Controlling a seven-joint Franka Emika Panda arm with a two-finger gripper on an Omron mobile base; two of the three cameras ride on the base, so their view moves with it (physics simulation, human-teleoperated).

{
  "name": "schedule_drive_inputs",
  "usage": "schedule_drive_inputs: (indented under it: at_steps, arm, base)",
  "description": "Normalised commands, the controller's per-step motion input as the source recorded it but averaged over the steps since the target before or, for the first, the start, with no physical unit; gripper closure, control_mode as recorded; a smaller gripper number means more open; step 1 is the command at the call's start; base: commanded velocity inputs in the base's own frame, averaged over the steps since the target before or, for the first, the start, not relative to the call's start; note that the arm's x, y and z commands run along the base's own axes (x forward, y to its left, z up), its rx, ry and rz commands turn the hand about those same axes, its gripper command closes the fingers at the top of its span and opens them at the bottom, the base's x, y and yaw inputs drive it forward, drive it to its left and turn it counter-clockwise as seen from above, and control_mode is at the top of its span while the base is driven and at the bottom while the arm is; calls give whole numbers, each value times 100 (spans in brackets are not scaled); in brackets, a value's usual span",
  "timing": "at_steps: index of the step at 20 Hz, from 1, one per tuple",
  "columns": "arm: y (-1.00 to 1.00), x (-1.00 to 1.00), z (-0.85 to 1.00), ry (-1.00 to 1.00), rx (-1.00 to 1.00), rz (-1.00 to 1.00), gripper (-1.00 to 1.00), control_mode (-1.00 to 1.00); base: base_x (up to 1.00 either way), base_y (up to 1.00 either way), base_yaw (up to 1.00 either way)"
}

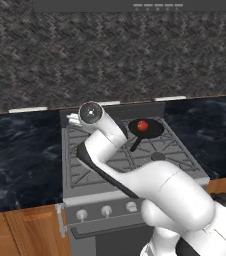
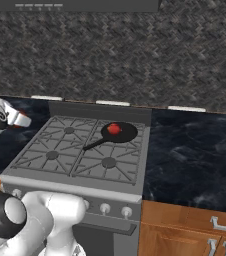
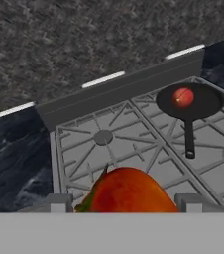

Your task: Place the pan on the rear right burner on the stove. Then place the tomato and the onion in the pan and turn on the rear right burner.

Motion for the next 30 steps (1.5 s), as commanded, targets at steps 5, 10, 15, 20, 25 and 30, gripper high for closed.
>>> schedule_drive_inputs:
  at_steps: [5,10,15,20,25,30]
  arm:
    - [-87,32,0,-2,16,-16,100,-100]
    - [-88,37,0,-1,16,-15,100,-100]
    - [-76,45,0,0,16,-12,100,-100]
    - [-64,44,0,0,15,-8,100,-100]
    - [-53,34,0,0,13,-5,100,-100]
    - [-39,8,0,0,9,-4,100,-100]
  base:
    - [0,0,0]
    - [0,0,0]
    - [0,0,0]
    - [0,0,0]
    - [0,0,0]
    - [0,0,0]
